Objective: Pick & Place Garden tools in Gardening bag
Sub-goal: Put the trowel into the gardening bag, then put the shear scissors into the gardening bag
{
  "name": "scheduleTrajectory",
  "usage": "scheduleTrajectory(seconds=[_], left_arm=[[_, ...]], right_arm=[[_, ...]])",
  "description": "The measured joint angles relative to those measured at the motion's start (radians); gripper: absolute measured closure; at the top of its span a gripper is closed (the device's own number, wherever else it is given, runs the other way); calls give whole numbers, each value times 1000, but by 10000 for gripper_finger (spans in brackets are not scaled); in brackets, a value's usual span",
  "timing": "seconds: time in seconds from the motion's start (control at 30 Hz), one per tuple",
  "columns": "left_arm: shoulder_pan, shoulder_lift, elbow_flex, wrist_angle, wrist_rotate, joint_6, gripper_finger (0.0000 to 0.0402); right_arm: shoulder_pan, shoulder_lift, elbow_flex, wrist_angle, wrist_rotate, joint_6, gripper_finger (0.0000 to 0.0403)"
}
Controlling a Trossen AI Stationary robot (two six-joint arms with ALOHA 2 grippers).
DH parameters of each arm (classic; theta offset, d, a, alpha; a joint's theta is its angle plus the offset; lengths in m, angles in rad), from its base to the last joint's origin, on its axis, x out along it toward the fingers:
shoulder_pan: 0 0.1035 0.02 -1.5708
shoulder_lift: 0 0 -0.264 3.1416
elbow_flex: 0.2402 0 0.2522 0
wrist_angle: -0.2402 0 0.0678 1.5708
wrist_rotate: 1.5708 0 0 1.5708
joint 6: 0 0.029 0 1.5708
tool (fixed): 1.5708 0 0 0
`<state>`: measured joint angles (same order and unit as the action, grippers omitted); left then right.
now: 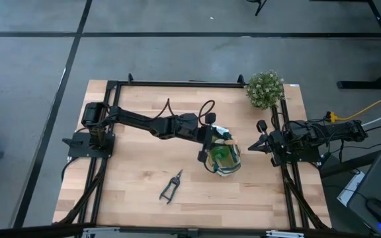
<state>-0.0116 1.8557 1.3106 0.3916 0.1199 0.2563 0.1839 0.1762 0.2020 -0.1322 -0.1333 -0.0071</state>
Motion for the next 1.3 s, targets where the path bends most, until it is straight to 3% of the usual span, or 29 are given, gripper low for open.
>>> scheduleTrajectory(seconds=[0.13, 0.27, 0.83, 1.3], left_arm=[[8, 0, 0, 0, -75, -174, 321], [32, -2, -36, 10, -79, -333, 336], [33, -2, -64, 24, -75, -147, 280], [30, -12, -66, 26, -73, -138, 252]], right_arm=[[0, 0, 0, 0, 0, 0, 391], [0, 0, 0, 0, 0, 0, 391], [0, 0, 0, 0, 0, 0, 391], [0, 0, 0, 0, 0, 0, 391]])
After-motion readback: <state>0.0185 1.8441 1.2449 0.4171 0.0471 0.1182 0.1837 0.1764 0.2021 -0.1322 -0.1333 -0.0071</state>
